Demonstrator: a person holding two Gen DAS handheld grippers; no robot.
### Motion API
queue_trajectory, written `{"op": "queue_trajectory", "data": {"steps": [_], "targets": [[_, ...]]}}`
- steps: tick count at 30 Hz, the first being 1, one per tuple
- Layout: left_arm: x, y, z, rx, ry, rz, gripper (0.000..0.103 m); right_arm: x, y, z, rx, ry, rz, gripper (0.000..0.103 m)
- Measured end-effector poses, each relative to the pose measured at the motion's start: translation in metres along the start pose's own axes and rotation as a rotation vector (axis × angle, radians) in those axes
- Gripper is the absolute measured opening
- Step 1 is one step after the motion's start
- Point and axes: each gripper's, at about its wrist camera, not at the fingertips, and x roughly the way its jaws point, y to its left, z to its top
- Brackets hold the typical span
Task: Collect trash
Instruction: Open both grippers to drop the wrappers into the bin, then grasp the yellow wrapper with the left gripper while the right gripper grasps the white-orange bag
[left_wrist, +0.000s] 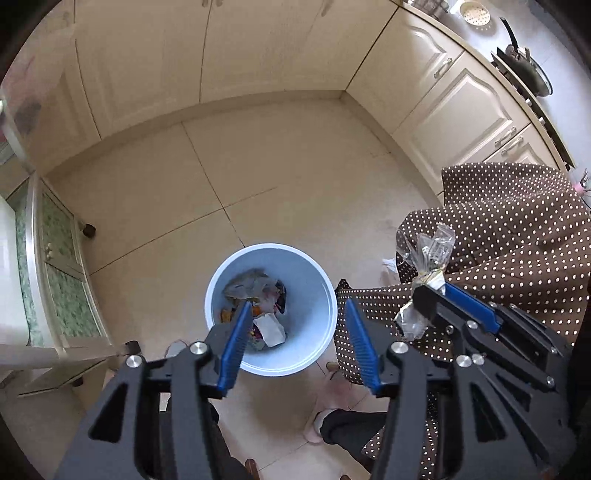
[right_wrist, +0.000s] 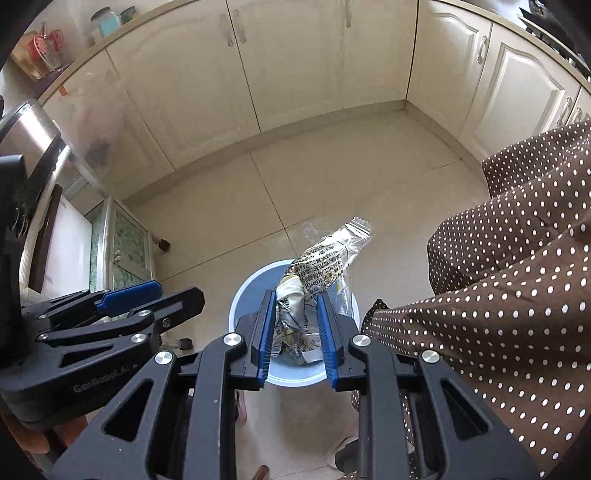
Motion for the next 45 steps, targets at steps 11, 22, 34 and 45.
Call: {"op": "queue_trajectory", "data": {"steps": [11,22,34,45], "targets": [[-0.024,0.005,0.009,-0.026,-0.059,0.004,0.054,-0.009,0.007,0.018,-0.025,-0.089,-0.021,0.035],[-0.066,-0.022,0.008,0.002,-0.109,-0.06,0.054,-0.063,-0.006,0.014,-0.006,-0.172,-0.082,0.048],[-0.172,-0.13,-0.011,0.184,-0.292,-0.189,0.062,-0.231,-0.052,-0.013,0.016,-0.436,-0.233,0.057],[-0.184,-0.312,-0.055,0.514,-0.288,-0.286,0.064,-0.328,-0.185,-0.083,0.215,-0.525,-0.404,0.062]]}}
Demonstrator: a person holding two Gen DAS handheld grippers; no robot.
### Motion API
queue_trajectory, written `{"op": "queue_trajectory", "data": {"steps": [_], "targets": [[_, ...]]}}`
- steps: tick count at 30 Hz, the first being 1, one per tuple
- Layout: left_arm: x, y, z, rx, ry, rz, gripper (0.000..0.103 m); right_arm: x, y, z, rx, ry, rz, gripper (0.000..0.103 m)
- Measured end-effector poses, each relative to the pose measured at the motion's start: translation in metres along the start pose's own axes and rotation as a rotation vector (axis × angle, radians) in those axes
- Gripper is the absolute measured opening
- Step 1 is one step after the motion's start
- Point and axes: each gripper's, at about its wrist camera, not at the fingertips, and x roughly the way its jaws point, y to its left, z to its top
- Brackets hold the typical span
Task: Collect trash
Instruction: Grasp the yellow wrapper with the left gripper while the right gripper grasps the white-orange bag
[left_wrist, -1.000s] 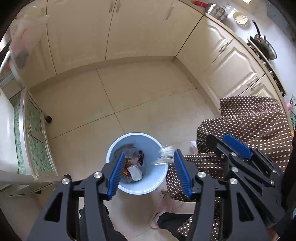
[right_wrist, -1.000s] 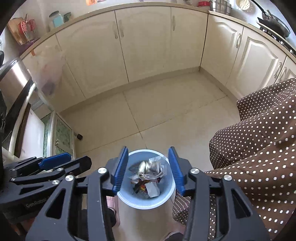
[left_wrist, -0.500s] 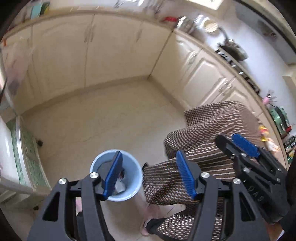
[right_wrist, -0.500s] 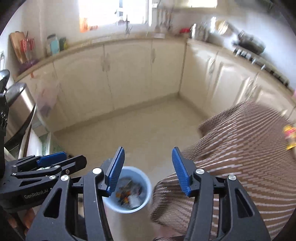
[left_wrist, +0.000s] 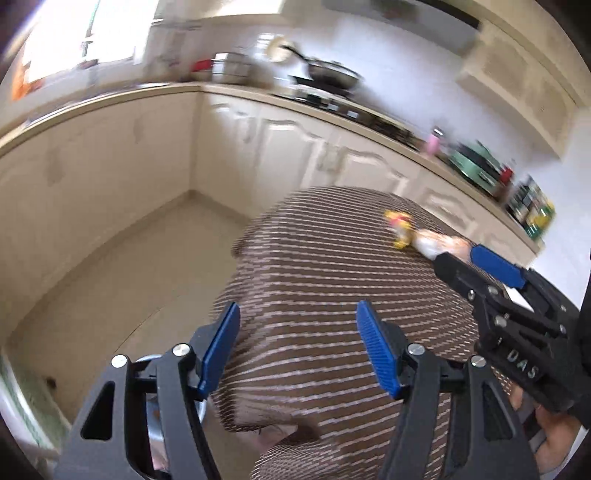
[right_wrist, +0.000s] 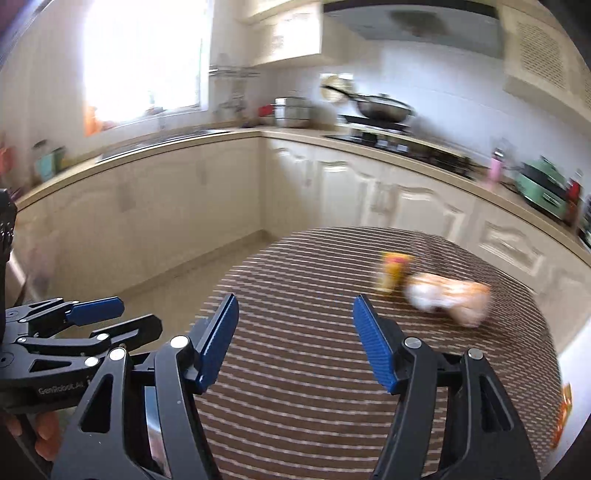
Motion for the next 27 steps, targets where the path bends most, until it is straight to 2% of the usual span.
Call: {"op": "queue_trajectory", "data": {"steps": [6,13,17,27], "targets": [[0.054,-0.079,0.013,0.117,0.058,-0.055,0.064,-0.003,-0.086,-0.016,0.097,0.019,-0.107,0.062],[0.112,-0.133,0.033,0.209,0.048,-0.033,0.064,0.01,-0.156,-0.031,0.186,0.05,-0.169,0.065],[0.142,-0.147,0.048,0.221,0.042,-0.019,0.064,0.023,-0.179,-0.033,0.235,0.066,-0.173,0.067],[0.202,-0.155,0.07,0.245,0.098,0.027,0.064,0.06,-0.215,-0.022,0.322,0.079,-0.146,0.077]]}}
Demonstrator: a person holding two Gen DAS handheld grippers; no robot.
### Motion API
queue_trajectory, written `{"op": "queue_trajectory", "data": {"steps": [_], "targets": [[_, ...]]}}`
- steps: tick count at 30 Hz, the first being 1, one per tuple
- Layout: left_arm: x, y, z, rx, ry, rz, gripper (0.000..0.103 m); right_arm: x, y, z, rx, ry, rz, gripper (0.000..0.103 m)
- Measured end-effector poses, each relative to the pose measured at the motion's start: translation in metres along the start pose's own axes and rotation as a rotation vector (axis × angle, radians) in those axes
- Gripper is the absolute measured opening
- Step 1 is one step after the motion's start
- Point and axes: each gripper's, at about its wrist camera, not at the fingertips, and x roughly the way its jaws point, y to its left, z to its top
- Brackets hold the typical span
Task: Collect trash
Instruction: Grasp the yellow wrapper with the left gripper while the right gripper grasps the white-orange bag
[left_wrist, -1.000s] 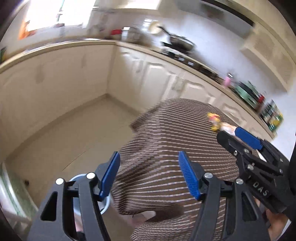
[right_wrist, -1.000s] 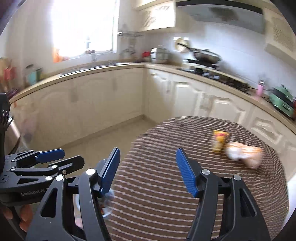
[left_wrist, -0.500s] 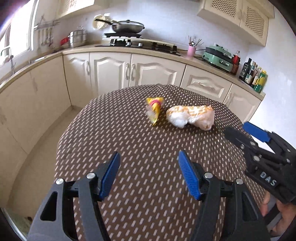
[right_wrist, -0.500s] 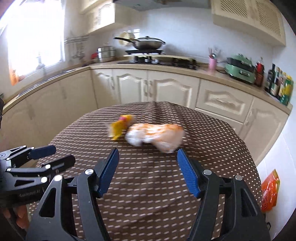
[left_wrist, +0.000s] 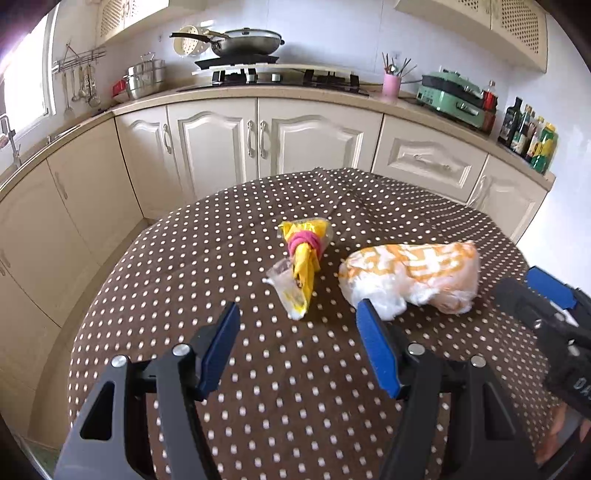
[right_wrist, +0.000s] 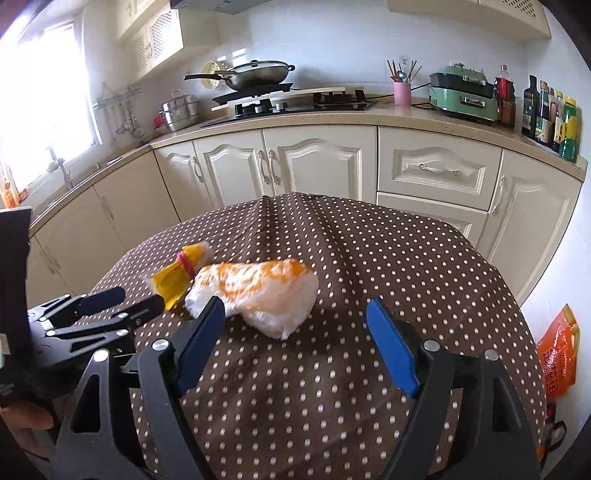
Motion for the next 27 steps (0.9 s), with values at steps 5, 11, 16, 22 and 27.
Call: {"op": "queue_trajectory", "data": {"steps": [5,11,16,22,27], "targets": [[0.014,-0.001,0.008,0.005,0.005,0.006,0.054,0.017,-0.005,0.008,0.026,0.017,0.023,0.078],[0.025,0.002,0.01,-0.006,0.032,-0.028,0.006,0.038,-0.006,0.013,0.086,0.052,0.07,0.079],[0.007,0.009,0.004,-0.013,-0.006,-0.055,0.003,0.05,-0.006,0.011,0.108,0.088,0.101,0.071],[-0.02,0.015,-0.011,-0.036,-0.04,-0.083,0.002,0.048,0.001,0.01,0.057,0.089,0.1,0.026],[-0.046,0.021,-0.025,-0.04,-0.066,-0.075,0.002,0.029,0.018,0.006,-0.008,0.044,0.078,0.02]]}}
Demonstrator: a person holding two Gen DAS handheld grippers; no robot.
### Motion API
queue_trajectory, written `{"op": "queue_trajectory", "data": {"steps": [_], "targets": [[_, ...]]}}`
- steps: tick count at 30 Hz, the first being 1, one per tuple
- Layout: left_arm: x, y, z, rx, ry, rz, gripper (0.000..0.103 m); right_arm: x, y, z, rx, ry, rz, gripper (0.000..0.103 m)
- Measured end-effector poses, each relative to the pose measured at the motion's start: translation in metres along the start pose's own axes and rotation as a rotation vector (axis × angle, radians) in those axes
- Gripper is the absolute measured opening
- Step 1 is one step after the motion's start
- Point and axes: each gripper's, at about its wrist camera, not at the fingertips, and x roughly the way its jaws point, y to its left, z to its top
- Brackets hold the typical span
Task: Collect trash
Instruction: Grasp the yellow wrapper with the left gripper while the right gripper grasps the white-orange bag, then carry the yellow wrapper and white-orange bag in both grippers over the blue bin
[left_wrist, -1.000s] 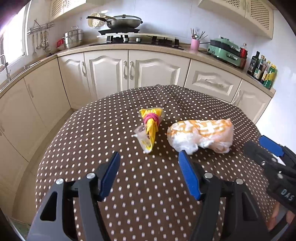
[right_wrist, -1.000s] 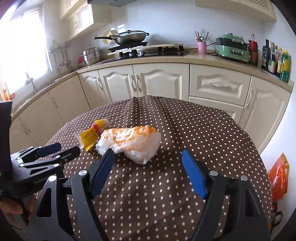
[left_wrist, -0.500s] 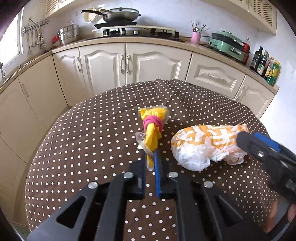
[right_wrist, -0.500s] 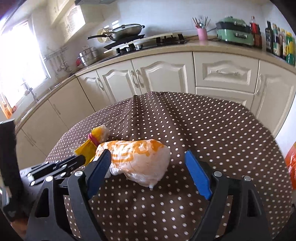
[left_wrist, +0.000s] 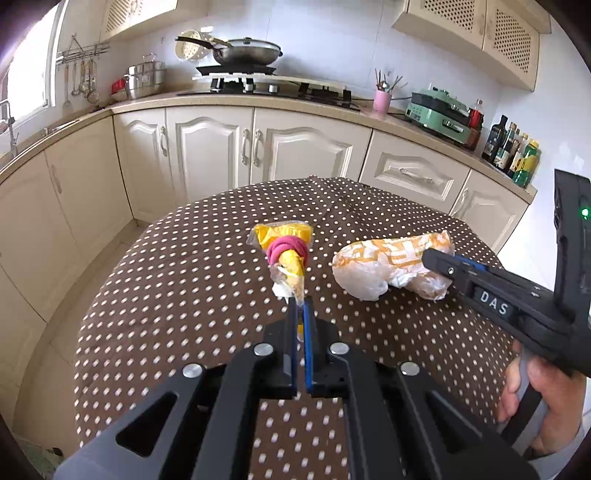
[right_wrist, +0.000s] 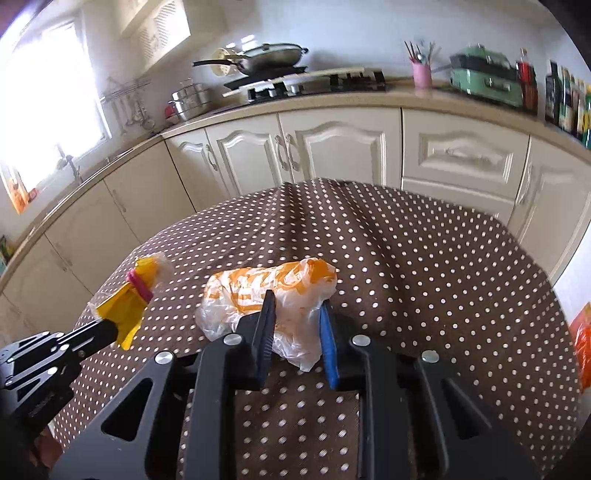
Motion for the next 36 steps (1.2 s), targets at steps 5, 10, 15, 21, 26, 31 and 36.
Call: {"op": "queue_trajectory", "data": {"steps": [5,10,15,21,26,31,36], "targets": [[-0.038,0.013,-0.012,-0.017,-0.044,0.027,0.002,-0.02,0.021,-0.001,-0.04,-0.028,0.005,0.02],[-0.081,0.031,-0.027,-0.046,-0.093,0.05,0.002,-0.054,0.055,-0.002,-0.078,-0.077,0.048,0.02],[-0.124,0.062,-0.049,-0.08,-0.127,0.106,0.002,-0.084,0.105,-0.006,-0.14,-0.108,0.118,0.02],[-0.171,0.12,-0.093,-0.144,-0.135,0.209,0.002,-0.096,0.182,-0.025,-0.231,-0.093,0.225,0.02],[-0.197,0.179,-0.132,-0.227,-0.119,0.286,0.002,-0.087,0.262,-0.05,-0.299,-0.033,0.346,0.02],[-0.206,0.24,-0.18,-0.34,-0.068,0.338,0.002,-0.063,0.335,-0.087,-0.365,0.049,0.426,0.02],[-0.197,0.288,-0.226,-0.431,0.009,0.373,0.002,-0.026,0.392,-0.133,-0.453,0.134,0.433,0.02]]}}
